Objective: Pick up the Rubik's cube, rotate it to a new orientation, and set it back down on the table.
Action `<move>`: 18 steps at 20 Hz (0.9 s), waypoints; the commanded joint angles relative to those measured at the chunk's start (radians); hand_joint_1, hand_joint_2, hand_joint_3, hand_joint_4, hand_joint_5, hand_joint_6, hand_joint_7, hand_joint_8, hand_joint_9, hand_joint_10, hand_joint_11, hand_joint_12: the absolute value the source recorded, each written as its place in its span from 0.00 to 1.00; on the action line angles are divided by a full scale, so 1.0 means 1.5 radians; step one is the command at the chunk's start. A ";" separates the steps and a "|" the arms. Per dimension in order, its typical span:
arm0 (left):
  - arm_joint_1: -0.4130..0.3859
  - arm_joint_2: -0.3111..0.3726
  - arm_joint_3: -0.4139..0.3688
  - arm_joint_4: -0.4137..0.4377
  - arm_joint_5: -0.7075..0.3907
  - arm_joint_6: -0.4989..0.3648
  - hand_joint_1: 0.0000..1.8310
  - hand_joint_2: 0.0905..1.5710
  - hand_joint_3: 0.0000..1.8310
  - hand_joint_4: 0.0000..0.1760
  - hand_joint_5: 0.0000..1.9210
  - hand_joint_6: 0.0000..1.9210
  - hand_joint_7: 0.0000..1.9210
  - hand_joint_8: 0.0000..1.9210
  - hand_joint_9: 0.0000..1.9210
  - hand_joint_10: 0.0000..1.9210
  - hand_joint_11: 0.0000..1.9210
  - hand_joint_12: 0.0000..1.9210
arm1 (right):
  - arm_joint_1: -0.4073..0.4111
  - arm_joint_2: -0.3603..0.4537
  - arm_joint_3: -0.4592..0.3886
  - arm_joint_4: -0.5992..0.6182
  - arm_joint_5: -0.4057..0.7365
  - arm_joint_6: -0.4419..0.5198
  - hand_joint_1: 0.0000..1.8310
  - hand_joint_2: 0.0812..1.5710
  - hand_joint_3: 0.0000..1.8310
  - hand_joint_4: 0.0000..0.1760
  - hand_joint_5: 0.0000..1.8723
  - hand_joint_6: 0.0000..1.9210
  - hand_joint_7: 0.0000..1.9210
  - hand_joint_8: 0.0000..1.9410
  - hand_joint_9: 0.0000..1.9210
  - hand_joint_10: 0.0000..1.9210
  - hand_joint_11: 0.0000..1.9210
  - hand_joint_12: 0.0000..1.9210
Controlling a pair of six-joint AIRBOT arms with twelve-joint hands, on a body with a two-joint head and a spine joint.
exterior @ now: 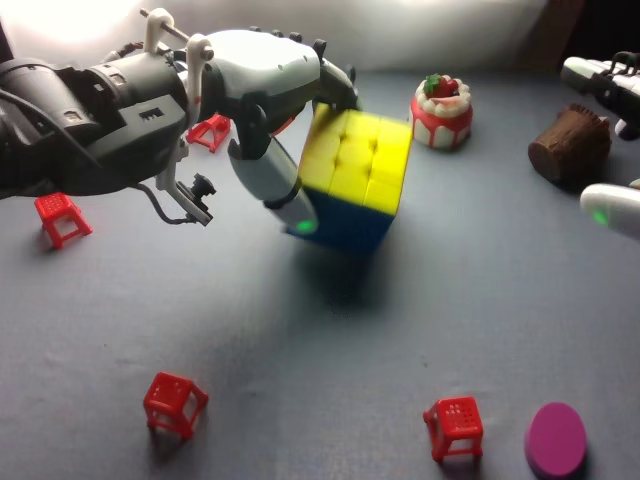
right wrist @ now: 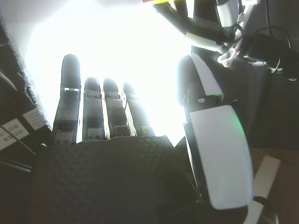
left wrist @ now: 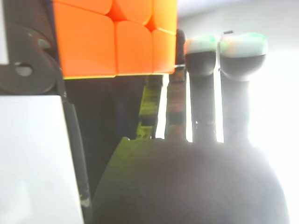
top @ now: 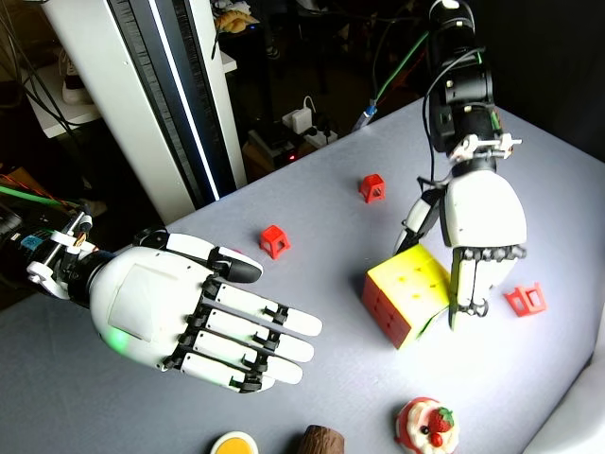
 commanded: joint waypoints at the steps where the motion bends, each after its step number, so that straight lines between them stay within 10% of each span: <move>1: -0.001 0.006 -0.002 -0.008 -0.109 -0.015 0.61 0.39 0.60 0.00 0.48 0.79 0.52 0.99 0.55 1.00 0.56 1.00 | 0.006 -0.001 0.008 0.002 0.093 0.004 0.01 1.00 0.06 0.00 0.00 0.00 0.00 0.00 0.02 0.02 0.00 0.49; 4: 0.012 0.027 -0.011 0.013 -0.172 -0.073 0.58 0.44 0.48 0.00 0.48 0.73 0.51 0.98 0.52 1.00 0.53 1.00 | 0.010 -0.010 0.025 -0.017 0.107 0.004 0.00 1.00 0.05 0.00 0.00 0.00 0.01 0.00 0.03 0.04 0.00 0.21; 6: 0.016 0.040 -0.021 0.015 -0.200 -0.081 0.56 0.42 0.56 0.12 0.46 0.81 0.53 1.00 0.55 1.00 0.56 1.00 | 0.011 -0.015 0.034 -0.024 0.114 0.004 0.00 0.98 0.01 0.00 0.00 0.00 0.01 0.00 0.04 0.05 0.00 0.27; 7: 0.017 0.045 -0.026 0.015 -0.212 -0.081 0.59 0.41 0.56 0.00 0.47 0.79 0.54 1.00 0.56 1.00 0.57 1.00 | 0.013 -0.018 0.037 -0.028 0.116 0.004 0.00 0.99 0.01 0.00 0.00 0.00 0.02 0.00 0.05 0.06 0.00 0.30; 13: 0.033 0.064 -0.042 0.004 -0.268 -0.088 0.60 0.44 0.51 0.00 0.46 0.78 0.55 1.00 0.59 1.00 0.62 1.00 | 0.016 -0.029 0.048 -0.038 0.135 0.004 0.00 1.00 0.05 0.00 0.00 0.00 0.01 0.00 0.01 0.15 0.00 0.44; 18: 0.051 0.085 -0.058 -0.019 -0.325 -0.088 0.60 0.40 0.63 0.00 0.45 0.86 0.53 0.99 0.57 1.00 0.60 1.00 | 0.024 -0.047 0.073 -0.062 0.146 0.004 0.02 0.96 0.00 0.00 0.01 0.01 0.02 0.00 0.00 0.17 0.00 0.37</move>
